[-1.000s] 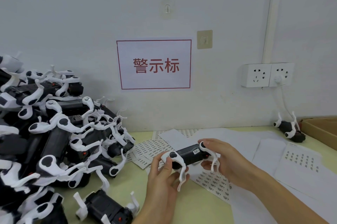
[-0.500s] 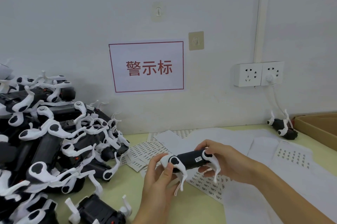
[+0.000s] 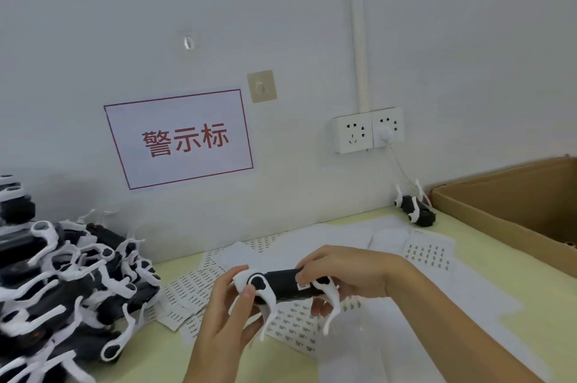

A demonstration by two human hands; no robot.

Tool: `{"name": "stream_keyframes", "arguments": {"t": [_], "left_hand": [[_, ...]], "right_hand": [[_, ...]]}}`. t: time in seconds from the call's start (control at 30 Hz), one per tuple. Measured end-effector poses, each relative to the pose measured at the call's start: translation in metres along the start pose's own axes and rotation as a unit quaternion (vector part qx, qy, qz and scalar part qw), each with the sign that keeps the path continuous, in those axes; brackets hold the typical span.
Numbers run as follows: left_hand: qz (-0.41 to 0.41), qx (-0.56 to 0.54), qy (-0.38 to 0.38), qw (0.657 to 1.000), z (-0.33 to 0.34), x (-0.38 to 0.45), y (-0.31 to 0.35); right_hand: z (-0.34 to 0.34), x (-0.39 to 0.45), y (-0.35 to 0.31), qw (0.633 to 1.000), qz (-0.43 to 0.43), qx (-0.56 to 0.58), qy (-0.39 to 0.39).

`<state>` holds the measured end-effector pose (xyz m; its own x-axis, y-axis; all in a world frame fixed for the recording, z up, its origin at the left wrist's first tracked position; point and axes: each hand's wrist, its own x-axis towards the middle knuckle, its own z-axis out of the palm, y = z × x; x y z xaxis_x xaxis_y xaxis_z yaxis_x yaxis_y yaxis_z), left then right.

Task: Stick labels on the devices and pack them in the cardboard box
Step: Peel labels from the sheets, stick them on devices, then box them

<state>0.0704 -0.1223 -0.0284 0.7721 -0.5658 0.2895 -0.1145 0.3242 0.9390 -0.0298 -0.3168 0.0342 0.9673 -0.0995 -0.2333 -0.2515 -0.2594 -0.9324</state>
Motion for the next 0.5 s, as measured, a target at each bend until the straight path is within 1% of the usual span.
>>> {"name": "stream_keyframes", "arguments": {"t": [0.07, 0.13, 0.2, 0.23, 0.3, 0.37, 0.43, 0.5], "left_hand": [[-0.017, 0.013, -0.016, 1.000, 0.014, 0.008, 0.007], [-0.033, 0.002, -0.026, 0.999, 0.032, 0.019, 0.014], [-0.026, -0.006, -0.023, 0.999, 0.054, 0.029, 0.012], [-0.017, 0.008, -0.023, 1.000, 0.067, 0.033, 0.008], [0.008, 0.088, -0.045, 0.995, 0.094, 0.036, -0.006], [0.036, 0.209, -0.113, 0.971, 0.121, 0.037, -0.025], [0.063, 0.331, -0.190, 0.922, 0.152, 0.039, -0.040], [0.085, 0.423, -0.252, 0.866, 0.185, 0.041, -0.056]], "right_hand": [[-0.008, -0.010, 0.002, 0.999, -0.004, 0.039, 0.002], [-0.022, -0.023, 0.006, 0.995, -0.016, 0.096, 0.012], [-0.042, -0.038, 0.015, 0.986, -0.030, 0.156, 0.056], [-0.054, -0.047, 0.021, 0.978, -0.039, 0.189, 0.084], [-0.078, -0.068, 0.036, 0.956, -0.065, 0.249, 0.138], [-0.102, -0.091, 0.052, 0.928, -0.082, 0.305, 0.198], [-0.126, -0.116, 0.069, 0.892, -0.104, 0.363, 0.247], [-0.148, -0.142, 0.085, 0.856, -0.139, 0.409, 0.285]]}}
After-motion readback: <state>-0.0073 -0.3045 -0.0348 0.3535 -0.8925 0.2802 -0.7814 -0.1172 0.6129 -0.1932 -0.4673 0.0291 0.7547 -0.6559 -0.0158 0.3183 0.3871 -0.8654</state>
